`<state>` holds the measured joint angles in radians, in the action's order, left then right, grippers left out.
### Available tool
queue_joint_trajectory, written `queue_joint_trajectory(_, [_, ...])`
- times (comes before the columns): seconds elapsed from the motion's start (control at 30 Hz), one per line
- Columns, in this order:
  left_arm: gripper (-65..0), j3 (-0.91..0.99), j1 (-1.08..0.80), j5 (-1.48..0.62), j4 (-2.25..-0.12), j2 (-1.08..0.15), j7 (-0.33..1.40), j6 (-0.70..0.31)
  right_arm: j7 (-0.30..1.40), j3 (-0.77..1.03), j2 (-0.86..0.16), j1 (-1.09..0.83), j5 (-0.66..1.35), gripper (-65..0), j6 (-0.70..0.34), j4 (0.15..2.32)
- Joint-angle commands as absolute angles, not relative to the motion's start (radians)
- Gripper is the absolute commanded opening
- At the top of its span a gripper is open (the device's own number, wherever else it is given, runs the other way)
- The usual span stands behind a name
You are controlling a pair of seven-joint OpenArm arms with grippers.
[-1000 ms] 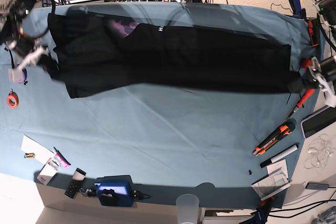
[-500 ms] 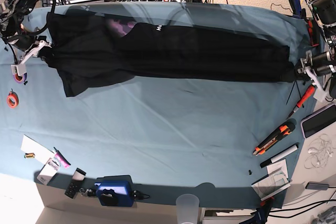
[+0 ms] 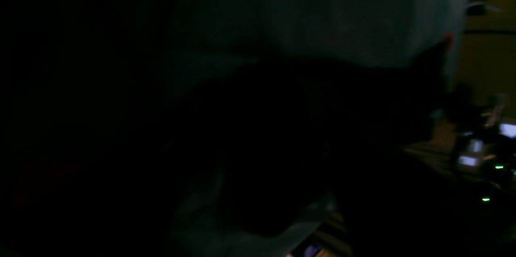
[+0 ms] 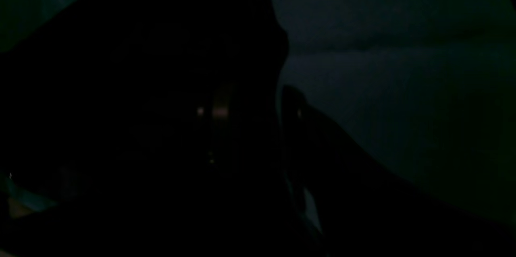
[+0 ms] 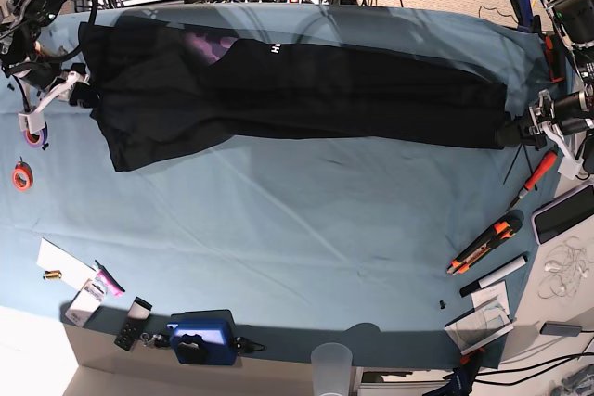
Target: Layout the t-shirt on the table in an organized manner, then fold the t-shirt properly
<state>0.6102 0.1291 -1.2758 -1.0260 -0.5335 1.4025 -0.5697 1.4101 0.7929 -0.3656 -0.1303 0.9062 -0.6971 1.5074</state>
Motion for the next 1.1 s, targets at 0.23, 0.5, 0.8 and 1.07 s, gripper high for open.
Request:
queue_joint_trajectory(0.23, [-35.9,0.617,0.149,-1.357,-1.051,-0.616,1.396,-0.558,1.396,0.799,-0.391,-0.121,0.923,-46.3,-0.698,1.525])
queue_joint_trajectory(0.5, [-35.9,0.513,0.136,-1.339,-1.053,-0.615,1.396,-0.598,1.396,0.799,-0.391,-0.121,0.923,-46.3,-0.698,1.525])
queue_joint_trajectory(0.8, [-25.5,0.420,0.136,-1.339,-1.055,-0.617,1.396,-0.656,1.396,0.799,-0.391,-0.121,0.923,-46.3,-0.698,1.525])
queue_joint_trajectory(1.07, [-22.0,0.420,0.135,-1.271,-1.058,-0.617,1.396,-0.601,1.385,0.799,-0.391,-0.118,0.923,-46.3,-0.698,1.525])
